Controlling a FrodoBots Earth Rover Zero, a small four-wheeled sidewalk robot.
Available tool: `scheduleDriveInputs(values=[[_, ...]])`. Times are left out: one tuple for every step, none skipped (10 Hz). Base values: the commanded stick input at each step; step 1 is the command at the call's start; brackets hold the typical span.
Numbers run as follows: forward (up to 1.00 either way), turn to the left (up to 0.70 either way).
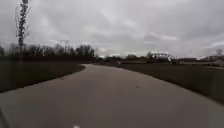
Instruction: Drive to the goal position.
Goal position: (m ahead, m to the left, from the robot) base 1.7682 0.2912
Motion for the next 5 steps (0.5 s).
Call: scheduleDriveInputs(values=[[1.0,0.0],[1.0,0.0],[1.0,0.0],[1.0,0.0],[1.0,0.0]])
